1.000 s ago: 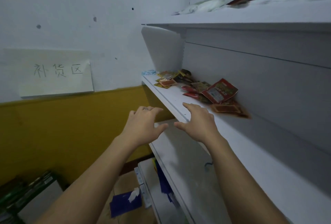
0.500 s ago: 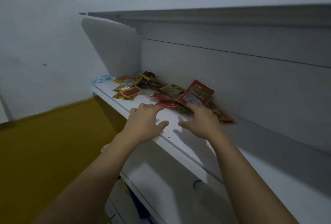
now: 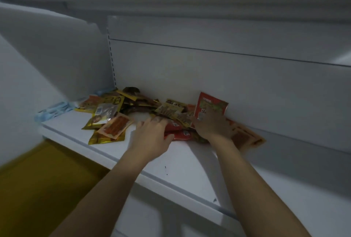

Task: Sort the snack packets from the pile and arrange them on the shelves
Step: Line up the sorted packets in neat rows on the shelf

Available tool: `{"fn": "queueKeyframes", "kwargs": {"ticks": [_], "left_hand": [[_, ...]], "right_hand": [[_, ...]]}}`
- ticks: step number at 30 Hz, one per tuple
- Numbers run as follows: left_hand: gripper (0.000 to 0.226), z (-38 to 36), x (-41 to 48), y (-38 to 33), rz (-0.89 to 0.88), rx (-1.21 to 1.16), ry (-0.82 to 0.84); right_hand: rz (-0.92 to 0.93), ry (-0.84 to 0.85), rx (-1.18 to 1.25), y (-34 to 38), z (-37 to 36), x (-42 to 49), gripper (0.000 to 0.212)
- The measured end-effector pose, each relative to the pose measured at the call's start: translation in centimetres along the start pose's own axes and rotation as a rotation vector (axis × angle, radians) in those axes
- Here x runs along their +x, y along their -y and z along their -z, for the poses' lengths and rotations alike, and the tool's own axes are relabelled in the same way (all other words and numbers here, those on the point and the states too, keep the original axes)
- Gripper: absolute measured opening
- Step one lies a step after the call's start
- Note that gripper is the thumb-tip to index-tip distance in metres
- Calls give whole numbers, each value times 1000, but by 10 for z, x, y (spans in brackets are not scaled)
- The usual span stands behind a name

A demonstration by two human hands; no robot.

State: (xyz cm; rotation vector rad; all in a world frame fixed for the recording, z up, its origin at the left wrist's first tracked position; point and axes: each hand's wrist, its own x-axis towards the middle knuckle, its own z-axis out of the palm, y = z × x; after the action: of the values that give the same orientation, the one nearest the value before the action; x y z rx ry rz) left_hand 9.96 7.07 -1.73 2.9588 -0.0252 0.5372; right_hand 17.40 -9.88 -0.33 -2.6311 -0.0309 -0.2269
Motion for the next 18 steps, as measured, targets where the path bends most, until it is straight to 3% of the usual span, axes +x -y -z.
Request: {"fn": "queueKeyframes", "kwargs": {"ticks": [6, 13, 18], "left_hand": [[49, -40, 16, 18, -34, -144, 0], [52, -56, 26, 28, -1, -230, -46], [44, -58, 24, 29, -61, -179, -93]], "right_hand": [[-81, -89, -44, 4, -30, 11, 86], [-61, -76, -81, -4, -31, 13, 61], [3, -250, 61, -7, -14, 6, 51]]}}
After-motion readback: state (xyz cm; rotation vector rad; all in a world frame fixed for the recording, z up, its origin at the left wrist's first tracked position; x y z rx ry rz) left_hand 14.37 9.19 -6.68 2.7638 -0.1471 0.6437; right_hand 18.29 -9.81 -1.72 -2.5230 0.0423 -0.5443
